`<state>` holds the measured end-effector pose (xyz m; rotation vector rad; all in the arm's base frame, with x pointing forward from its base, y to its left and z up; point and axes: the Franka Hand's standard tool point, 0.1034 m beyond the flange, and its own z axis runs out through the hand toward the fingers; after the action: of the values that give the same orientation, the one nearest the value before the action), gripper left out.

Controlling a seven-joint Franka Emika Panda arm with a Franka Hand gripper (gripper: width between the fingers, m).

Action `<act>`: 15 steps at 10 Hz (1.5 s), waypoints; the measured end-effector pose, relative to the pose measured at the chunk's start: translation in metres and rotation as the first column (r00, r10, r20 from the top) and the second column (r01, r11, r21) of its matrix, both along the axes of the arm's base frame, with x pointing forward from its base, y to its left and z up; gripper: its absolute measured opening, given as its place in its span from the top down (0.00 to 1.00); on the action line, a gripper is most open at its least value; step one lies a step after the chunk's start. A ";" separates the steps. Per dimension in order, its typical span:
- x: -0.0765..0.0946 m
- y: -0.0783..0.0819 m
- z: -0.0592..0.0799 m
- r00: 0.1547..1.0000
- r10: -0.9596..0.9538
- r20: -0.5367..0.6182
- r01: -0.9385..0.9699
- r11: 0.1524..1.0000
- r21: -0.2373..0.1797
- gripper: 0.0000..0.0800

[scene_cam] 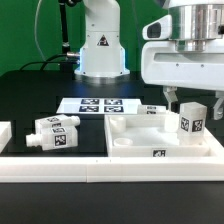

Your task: Assemble one leg

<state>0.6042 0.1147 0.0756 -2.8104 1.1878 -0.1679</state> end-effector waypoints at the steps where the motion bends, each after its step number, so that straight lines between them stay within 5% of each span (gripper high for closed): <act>1: 0.003 -0.002 0.003 0.993 0.115 0.008 -0.115 0.993 -0.015 0.20; 6: 0.004 -0.006 0.003 0.879 0.477 -0.001 -0.475 0.876 -0.080 0.19; 8: 0.005 -0.005 0.005 0.720 0.693 -0.043 -0.692 0.710 -0.131 0.19; 12: 0.009 -0.008 0.008 0.489 0.868 -0.086 -0.867 0.473 -0.155 0.19; 15: 0.008 -0.008 0.008 0.514 0.854 -0.082 -0.853 0.499 -0.154 0.65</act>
Offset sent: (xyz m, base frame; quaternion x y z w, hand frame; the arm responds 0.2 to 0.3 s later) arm 0.0000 0.0000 0.0000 0.0000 0.0000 -0.1938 0.9810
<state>0.6126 0.1069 0.0832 -3.1419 -0.3856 -0.1984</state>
